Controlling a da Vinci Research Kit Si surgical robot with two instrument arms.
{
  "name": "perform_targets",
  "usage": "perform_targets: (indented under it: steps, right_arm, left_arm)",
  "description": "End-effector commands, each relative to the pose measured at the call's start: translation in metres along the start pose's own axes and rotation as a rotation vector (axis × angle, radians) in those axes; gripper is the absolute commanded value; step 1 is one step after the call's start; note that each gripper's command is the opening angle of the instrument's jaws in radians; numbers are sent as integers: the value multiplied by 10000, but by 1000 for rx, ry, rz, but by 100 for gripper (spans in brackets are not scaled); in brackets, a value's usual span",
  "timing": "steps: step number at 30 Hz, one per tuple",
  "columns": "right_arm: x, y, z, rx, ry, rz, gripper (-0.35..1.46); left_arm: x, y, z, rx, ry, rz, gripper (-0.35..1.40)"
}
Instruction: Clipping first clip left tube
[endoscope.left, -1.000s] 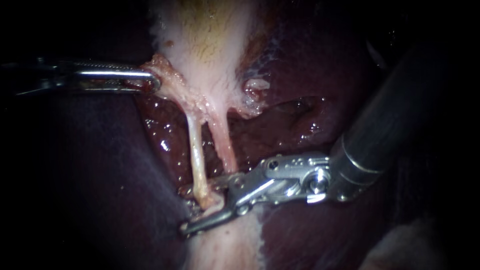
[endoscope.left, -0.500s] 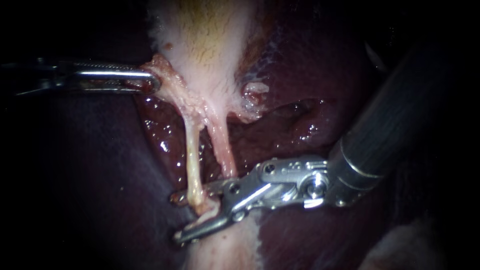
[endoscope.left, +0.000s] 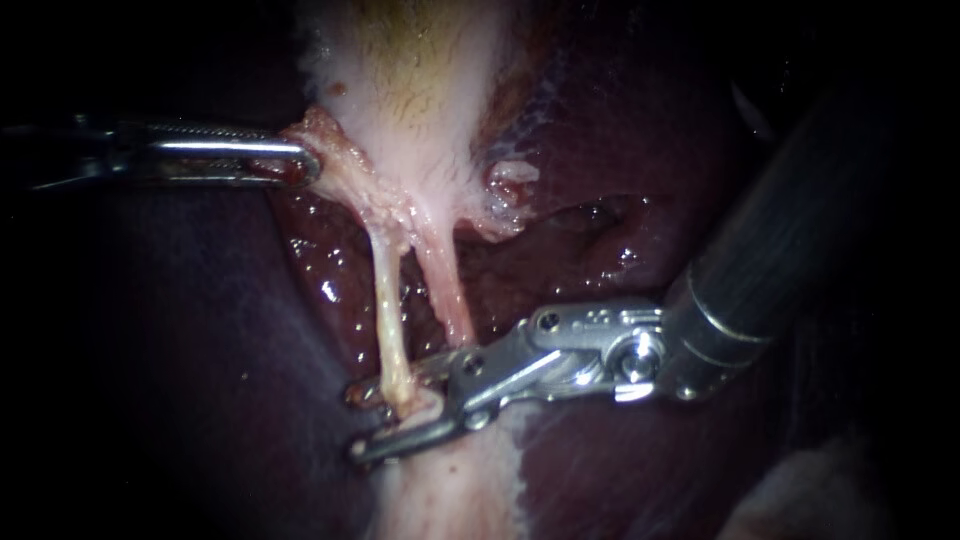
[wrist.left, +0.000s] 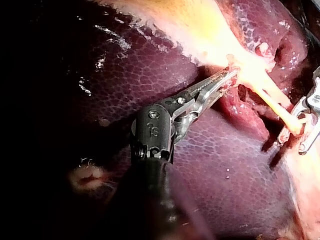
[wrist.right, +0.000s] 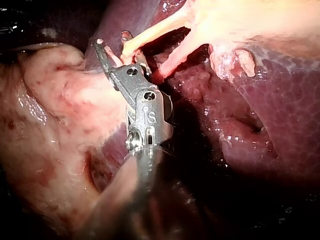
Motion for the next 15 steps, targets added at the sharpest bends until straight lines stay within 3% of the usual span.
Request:
perform_targets:
  steps: [1, 7, 15]
  right_arm:
    - [-1, -1, -1, 0, -2, 44, -35]
    - [-5, 3, -5, -15, -41, 86, -35]
    - [-5, 3, -6, -13, -45, 86, -35]
  left_arm:
    - [0, 0, 0, 0, 0, 0, -35]
    - [0, 0, 1, 0, 0, 0, -35]
    - [0, 0, 0, 0, 0, 0, -35]
